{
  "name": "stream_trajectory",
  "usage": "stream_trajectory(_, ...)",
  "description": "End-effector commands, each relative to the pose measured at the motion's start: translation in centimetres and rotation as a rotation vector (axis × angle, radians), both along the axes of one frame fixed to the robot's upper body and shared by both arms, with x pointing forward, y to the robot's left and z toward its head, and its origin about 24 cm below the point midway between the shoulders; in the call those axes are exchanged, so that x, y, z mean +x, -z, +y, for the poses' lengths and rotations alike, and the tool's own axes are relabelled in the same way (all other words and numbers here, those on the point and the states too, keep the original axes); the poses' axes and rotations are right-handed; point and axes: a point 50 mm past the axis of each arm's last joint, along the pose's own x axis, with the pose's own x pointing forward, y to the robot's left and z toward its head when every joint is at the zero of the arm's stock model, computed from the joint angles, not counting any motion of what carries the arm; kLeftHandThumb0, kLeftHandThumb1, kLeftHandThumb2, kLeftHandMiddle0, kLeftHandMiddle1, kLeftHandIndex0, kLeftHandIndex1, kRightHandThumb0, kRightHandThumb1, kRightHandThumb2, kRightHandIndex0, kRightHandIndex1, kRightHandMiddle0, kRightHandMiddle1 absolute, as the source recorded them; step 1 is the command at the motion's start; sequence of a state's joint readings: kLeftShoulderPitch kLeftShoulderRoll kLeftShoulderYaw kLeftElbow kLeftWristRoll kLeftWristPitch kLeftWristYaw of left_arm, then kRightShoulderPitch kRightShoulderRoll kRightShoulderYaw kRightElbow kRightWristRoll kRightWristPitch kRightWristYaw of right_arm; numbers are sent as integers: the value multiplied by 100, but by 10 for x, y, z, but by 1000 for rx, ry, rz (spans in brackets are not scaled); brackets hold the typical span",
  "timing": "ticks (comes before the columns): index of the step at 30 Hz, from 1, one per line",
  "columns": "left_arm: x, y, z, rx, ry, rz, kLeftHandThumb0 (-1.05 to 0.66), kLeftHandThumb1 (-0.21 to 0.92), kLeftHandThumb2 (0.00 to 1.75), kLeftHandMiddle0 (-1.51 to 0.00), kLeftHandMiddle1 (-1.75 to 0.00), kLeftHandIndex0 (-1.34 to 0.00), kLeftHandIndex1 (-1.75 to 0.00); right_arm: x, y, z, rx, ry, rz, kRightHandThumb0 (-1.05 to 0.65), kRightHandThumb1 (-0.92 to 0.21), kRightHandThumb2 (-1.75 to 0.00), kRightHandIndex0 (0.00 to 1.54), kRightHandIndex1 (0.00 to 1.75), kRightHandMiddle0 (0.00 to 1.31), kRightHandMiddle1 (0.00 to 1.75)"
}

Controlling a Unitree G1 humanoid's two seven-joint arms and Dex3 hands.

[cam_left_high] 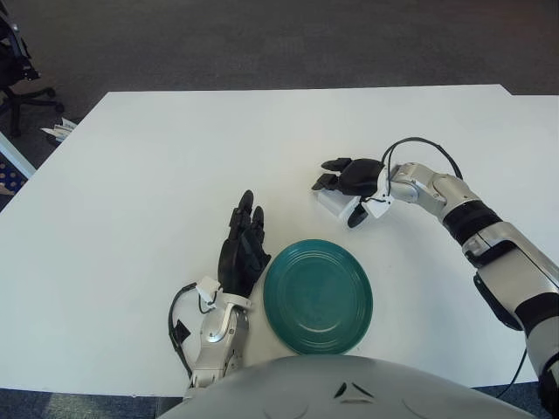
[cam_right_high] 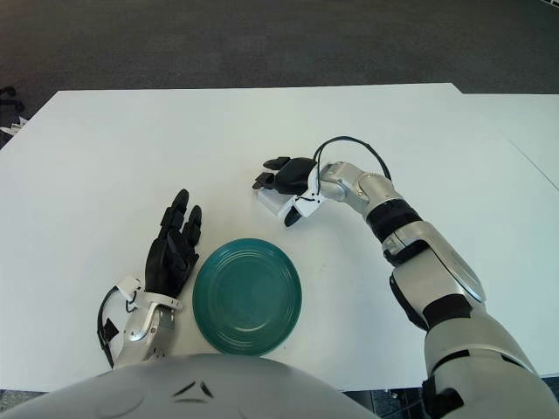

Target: Put the charger into the plate.

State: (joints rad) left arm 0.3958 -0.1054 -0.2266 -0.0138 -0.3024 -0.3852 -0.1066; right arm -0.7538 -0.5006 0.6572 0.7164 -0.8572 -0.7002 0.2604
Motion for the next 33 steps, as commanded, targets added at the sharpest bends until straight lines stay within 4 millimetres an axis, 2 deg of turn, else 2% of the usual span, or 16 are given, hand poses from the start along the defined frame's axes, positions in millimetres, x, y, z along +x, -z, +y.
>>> stream_trajectory(1,-6,5,-10,-50,-30,63,-105,92,96,-7,-1,0,-24,-3,11,-5,-4,13,11,-81,-92,-37,37,2,0,55)
stream_trajectory(10,-11,2,-7,-64,-45,73,-105,92,96,-6,0,0,-20,-5,24,-9,20,45,11,-76,-92,-34,38,1,0,61)
stream_trajectory(25,-20,-1,-5,-38,-49,81,-105,92,95,-4,0,0,-26,-5,35,-18,54,104,27,-70,-92,-38,40,2,0,69)
stream_trajectory(30,-21,-2,-6,-34,-50,86,-105,92,94,-4,0,0,-26,-5,36,-23,63,127,26,-68,-92,-39,44,3,0,76)
stream_trajectory(33,-22,-3,-6,-30,-50,86,-105,92,94,-4,0,0,-27,-4,36,-28,62,144,24,-65,-92,-38,54,9,3,85)
